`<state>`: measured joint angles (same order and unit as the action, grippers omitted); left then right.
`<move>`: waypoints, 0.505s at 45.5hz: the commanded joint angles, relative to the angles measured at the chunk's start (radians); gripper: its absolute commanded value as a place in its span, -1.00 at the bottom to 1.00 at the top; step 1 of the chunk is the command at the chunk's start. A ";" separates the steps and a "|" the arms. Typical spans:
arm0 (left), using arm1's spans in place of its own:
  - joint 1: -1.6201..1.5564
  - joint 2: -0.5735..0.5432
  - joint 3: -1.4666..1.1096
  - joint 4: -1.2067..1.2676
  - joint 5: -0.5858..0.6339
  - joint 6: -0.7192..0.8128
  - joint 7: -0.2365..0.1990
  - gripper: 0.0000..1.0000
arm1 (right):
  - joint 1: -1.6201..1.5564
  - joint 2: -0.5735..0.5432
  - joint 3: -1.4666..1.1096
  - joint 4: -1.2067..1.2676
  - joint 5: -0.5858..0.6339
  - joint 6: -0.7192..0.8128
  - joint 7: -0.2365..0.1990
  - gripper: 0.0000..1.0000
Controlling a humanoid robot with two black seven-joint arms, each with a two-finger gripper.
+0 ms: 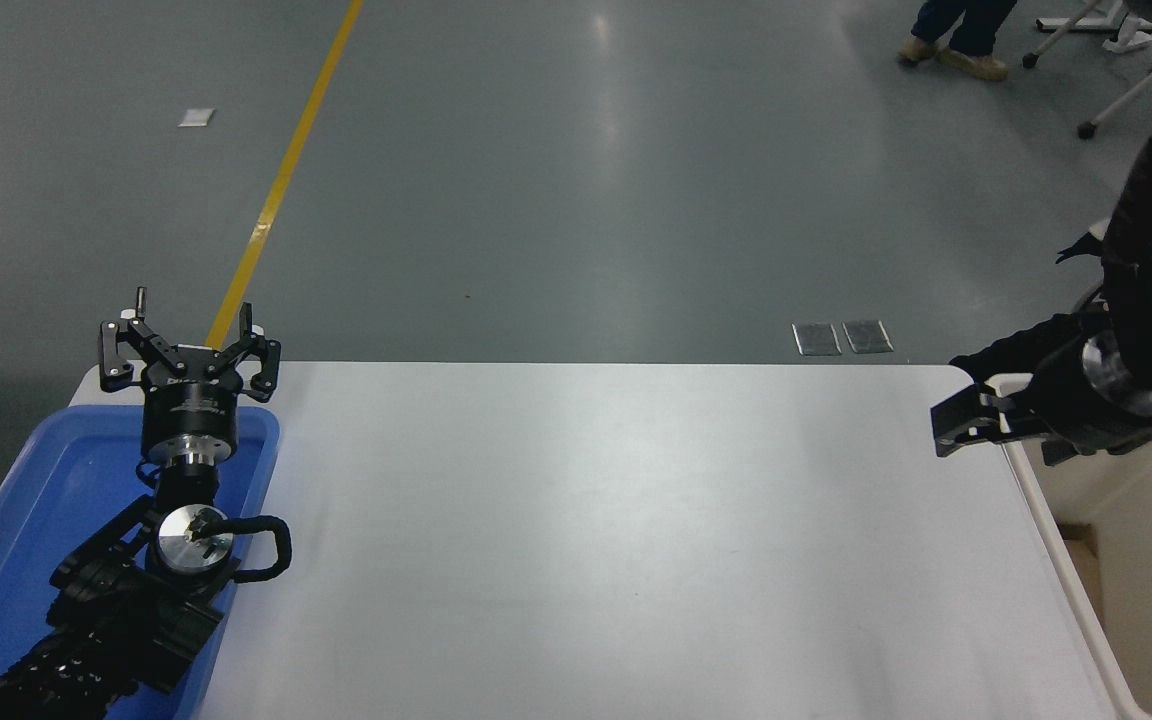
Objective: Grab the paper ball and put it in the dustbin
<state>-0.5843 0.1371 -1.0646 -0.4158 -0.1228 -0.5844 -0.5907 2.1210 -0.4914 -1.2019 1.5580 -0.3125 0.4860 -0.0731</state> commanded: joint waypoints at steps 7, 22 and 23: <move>0.001 -0.001 -0.002 0.002 -0.001 0.000 -0.003 0.98 | 0.209 0.234 0.002 0.125 0.205 0.065 0.006 1.00; 0.001 -0.001 -0.002 0.002 -0.001 0.000 -0.003 0.98 | 0.212 0.359 0.018 0.114 0.283 0.054 0.009 1.00; 0.001 -0.001 -0.002 0.002 -0.001 0.000 -0.003 0.98 | 0.209 0.359 0.016 0.114 0.285 0.054 0.009 1.00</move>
<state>-0.5830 0.1368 -1.0661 -0.4143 -0.1241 -0.5844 -0.5933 2.3179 -0.2121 -1.1830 1.6676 -0.0886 0.5425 -0.0663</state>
